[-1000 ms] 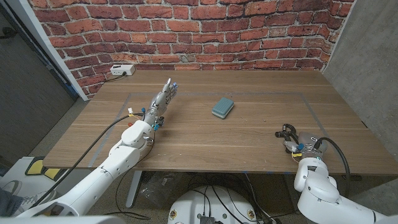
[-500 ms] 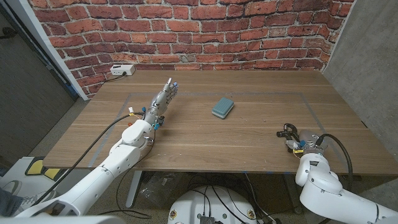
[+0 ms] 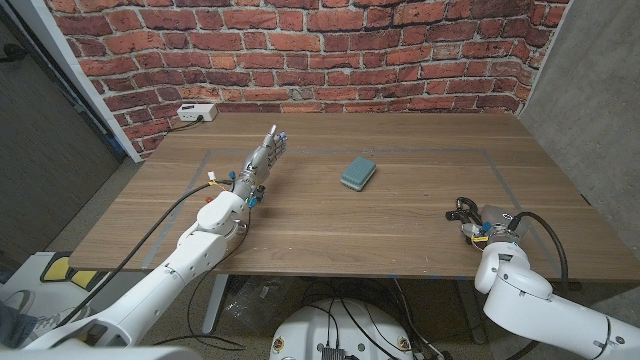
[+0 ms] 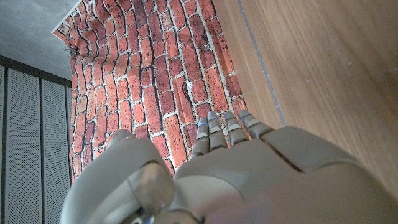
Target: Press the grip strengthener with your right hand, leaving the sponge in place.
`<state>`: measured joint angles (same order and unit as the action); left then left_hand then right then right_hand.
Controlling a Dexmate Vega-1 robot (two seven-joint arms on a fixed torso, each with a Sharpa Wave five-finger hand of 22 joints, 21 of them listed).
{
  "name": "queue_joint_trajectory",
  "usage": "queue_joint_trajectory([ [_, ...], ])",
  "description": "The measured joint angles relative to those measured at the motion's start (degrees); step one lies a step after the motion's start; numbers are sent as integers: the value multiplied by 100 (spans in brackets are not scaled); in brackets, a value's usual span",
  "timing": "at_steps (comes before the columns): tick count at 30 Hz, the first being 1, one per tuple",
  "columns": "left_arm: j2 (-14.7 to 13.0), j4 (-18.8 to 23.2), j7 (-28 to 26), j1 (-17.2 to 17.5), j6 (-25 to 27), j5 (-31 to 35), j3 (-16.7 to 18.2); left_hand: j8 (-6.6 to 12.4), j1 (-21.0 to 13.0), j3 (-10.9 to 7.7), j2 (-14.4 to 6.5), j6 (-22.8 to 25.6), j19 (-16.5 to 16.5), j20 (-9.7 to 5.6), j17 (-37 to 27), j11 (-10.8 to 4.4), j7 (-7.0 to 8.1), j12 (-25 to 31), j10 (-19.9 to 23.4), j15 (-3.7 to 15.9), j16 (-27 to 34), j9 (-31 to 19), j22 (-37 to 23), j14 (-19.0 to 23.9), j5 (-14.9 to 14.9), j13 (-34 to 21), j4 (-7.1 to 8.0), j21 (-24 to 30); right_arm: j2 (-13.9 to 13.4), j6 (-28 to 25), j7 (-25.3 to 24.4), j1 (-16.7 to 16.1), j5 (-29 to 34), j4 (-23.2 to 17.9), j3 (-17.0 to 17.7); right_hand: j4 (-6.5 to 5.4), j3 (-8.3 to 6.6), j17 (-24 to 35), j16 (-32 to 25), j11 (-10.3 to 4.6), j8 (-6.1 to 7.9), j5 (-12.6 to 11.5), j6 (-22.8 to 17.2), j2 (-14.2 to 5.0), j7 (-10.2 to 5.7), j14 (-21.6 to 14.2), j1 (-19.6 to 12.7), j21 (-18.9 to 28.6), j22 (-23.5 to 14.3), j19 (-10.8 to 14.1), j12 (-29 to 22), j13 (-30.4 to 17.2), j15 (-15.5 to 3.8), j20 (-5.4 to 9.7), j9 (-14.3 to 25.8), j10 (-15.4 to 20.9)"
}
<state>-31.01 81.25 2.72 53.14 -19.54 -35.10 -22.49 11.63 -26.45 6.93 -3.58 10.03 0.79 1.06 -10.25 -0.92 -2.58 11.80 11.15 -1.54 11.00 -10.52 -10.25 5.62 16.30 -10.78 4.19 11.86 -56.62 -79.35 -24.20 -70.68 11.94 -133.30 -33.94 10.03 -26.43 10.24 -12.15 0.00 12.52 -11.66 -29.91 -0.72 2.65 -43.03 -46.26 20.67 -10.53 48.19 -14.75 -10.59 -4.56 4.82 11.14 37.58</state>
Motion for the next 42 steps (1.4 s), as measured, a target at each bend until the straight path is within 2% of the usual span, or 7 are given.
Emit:
queue_joint_trajectory([
  [10,11,-84,49,-72,26,-18,-17,0,5,1,-5,22,-20,19,0,1,22,0,0,0,0,0,0,0,0,0,-1,-23,-6,21,-405,23,-413,-46,74,7,-40,33,22,-3,-1,19,-29,-29,-30,-1,-45,-4,3,1,22,9,-1,2,-8,57],
  [13,23,-120,70,-102,32,-23,-22,0,68,1,-68,22,-20,19,0,1,22,0,0,-13,0,0,0,13,0,0,-1,-23,-3,18,-499,17,-497,-85,119,-2,-48,36,30,-4,-1,7,-30,-22,-30,-8,-53,-8,3,1,22,6,7,2,-4,57],
  [24,36,-191,131,-161,36,-44,-28,0,27,0,-106,22,-19,19,0,1,22,0,1,-11,0,0,0,11,0,0,-1,-23,-41,-25,-769,10,-584,-248,159,-10,-55,42,50,-13,-1,-1,-30,-22,-31,-12,-53,14,-11,62,21,-8,5,63,-3,66],
  [31,38,-209,152,-179,37,-48,-30,0,-25,25,-54,21,-19,18,0,1,22,0,1,-10,0,0,0,10,-21,0,24,-23,-28,-48,-771,-94,-411,-353,289,-12,-57,42,116,29,-38,-1,-29,-22,-30,85,-53,6,-10,15,61,-11,17,127,-3,24],
  [32,37,-210,155,-179,37,-48,-30,0,-24,25,-54,21,-19,18,0,1,21,0,1,-11,0,0,0,10,-21,0,24,-23,-20,-49,-762,-114,-395,-369,311,-50,-95,45,116,29,-49,-1,-29,-22,-30,85,-53,-14,-9,5,65,-9,17,133,-4,24],
  [42,25,-195,155,-177,37,-48,-29,0,-22,25,-56,21,-19,18,0,1,21,0,1,-10,0,0,0,10,-21,0,24,-23,112,-61,-396,-348,373,-593,493,-58,-101,58,137,8,-48,1,4,-75,3,186,-106,-33,-5,-28,83,-1,38,119,-3,-17],
])
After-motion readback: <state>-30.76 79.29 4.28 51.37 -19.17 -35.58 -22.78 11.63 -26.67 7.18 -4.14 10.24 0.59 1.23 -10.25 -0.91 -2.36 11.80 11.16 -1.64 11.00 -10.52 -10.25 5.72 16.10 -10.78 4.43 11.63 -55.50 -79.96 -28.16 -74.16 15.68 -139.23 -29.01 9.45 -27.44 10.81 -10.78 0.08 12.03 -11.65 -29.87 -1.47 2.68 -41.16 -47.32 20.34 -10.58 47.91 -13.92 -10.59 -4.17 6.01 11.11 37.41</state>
